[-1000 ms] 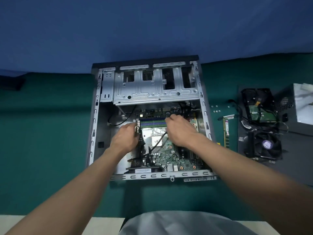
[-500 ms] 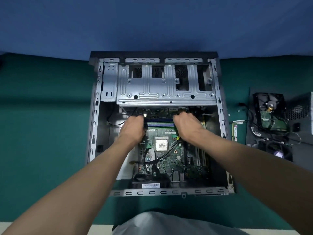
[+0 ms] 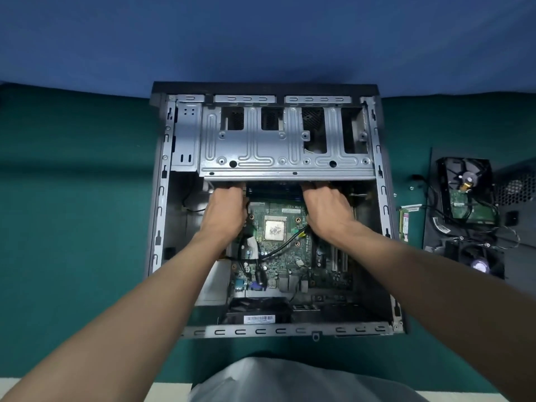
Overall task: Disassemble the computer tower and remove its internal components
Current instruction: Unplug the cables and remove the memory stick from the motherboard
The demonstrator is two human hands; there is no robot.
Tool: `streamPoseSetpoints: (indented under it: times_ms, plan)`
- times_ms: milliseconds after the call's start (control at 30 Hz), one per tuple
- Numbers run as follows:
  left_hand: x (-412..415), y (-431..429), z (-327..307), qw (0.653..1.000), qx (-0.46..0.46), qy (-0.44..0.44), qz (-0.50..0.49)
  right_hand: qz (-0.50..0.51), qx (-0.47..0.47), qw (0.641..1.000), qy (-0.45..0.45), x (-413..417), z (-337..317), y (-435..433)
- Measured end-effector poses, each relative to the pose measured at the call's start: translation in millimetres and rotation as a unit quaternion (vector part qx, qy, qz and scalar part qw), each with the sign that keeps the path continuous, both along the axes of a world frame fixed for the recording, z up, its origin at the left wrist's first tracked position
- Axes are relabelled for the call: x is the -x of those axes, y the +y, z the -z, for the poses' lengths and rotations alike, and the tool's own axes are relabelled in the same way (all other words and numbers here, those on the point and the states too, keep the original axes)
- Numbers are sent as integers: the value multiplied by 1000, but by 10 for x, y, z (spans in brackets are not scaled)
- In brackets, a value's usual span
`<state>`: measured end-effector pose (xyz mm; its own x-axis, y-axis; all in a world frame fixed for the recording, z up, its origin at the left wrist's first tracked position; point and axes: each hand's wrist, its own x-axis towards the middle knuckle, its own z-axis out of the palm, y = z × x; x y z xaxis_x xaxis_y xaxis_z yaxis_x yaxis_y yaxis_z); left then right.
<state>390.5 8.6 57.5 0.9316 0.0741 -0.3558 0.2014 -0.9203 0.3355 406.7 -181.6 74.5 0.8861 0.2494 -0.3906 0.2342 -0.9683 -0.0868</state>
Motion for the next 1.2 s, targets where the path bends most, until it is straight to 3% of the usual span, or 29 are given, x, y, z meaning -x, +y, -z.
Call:
streamPoseSetpoints:
  times_ms: [167,267,367,467,533,667,900,1200]
  plan:
    - [273,88,-65,994,53,-43,-84,37,-3,999,16,21,129,21]
    - [506,138,-114,992,39,3,-122,24,15,1000,3,4,53,70]
    - [719,150,-81,985,32,129,-114,-90,-41,993,-65,239,-50,197]
    - [829,150,-7,975,46,199,-83,-247,-162,955,20,580,-115,364]
    - [809,152,20,976,10,207,-60,-335,-174,923,75,716,-95,468]
    - [799,146,35,973,-61,220,-28,-416,-99,901,69,779,17,567]
    - [822,121,53,957,-157,239,46,-447,56,892,33,814,-46,720]
    - [813,117,60,948,-201,231,83,-530,114,840,2,801,-182,849]
